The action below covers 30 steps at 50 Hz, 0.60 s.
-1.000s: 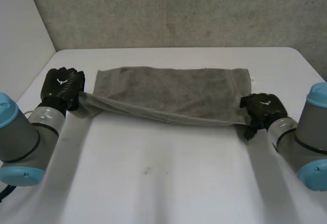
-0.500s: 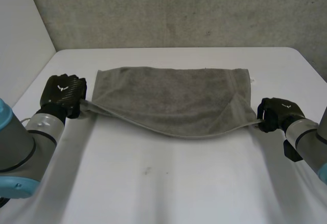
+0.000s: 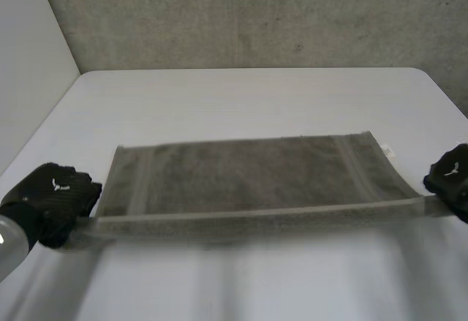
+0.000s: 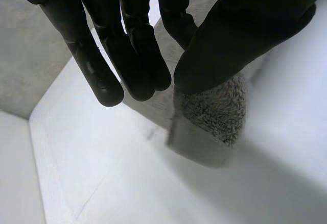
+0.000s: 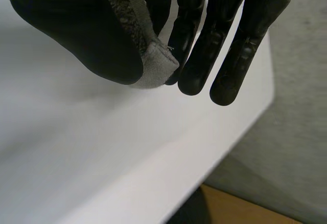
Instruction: Fold the laundry
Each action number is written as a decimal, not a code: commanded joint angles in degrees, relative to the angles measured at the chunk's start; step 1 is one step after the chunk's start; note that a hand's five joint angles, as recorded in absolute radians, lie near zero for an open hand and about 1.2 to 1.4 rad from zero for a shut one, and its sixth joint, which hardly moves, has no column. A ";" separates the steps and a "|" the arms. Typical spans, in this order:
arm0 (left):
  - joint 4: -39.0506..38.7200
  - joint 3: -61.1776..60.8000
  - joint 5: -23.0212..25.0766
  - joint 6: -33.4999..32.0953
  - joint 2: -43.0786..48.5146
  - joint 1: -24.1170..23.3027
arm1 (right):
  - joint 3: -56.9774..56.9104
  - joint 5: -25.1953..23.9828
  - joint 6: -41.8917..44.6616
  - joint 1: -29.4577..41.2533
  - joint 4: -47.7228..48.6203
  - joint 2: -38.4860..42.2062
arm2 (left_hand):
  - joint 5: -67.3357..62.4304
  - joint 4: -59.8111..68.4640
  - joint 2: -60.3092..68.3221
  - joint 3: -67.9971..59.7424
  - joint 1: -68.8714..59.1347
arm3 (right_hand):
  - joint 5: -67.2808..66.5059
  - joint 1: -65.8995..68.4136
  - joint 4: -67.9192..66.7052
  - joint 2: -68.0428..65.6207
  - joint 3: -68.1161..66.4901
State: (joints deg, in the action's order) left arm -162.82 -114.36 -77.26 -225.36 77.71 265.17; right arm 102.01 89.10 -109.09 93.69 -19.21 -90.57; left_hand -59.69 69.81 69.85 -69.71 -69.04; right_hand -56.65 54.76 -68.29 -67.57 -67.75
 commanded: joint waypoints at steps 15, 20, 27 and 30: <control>-26.83 11.24 2.30 0.98 26.84 -5.88 | -12.96 5.01 -11.24 10.71 27.63 25.15 | -10.31 10.19 10.15 -10.29 -10.96 | -13.35 25.24 -11.71 -12.43 -12.25; -28.60 19.79 -0.96 1.07 37.42 -6.95 | -20.34 6.26 -11.33 11.51 33.43 34.21 | -10.31 10.19 10.15 -10.29 -10.96 | -13.35 25.24 -11.71 -12.43 -12.25; -32.29 30.59 -2.19 1.24 46.82 -7.56 | -27.75 6.35 -9.13 11.87 40.74 41.97 | -10.31 10.19 10.15 -10.29 -10.96 | -13.35 25.24 -11.71 -12.43 -12.25; -33.44 31.83 -2.19 1.24 47.88 -7.56 | -30.02 6.17 -7.99 12.22 43.63 43.63 | -10.31 10.19 10.15 -10.29 -10.96 | -13.35 25.24 -11.71 -12.43 -12.25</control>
State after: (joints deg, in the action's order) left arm -193.76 -87.47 -79.30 -224.07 122.01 257.67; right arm 76.76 95.75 -119.34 105.71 19.09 -50.91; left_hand -59.69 69.81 69.85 -69.71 -69.18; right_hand -56.98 55.29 -68.41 -67.60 -68.15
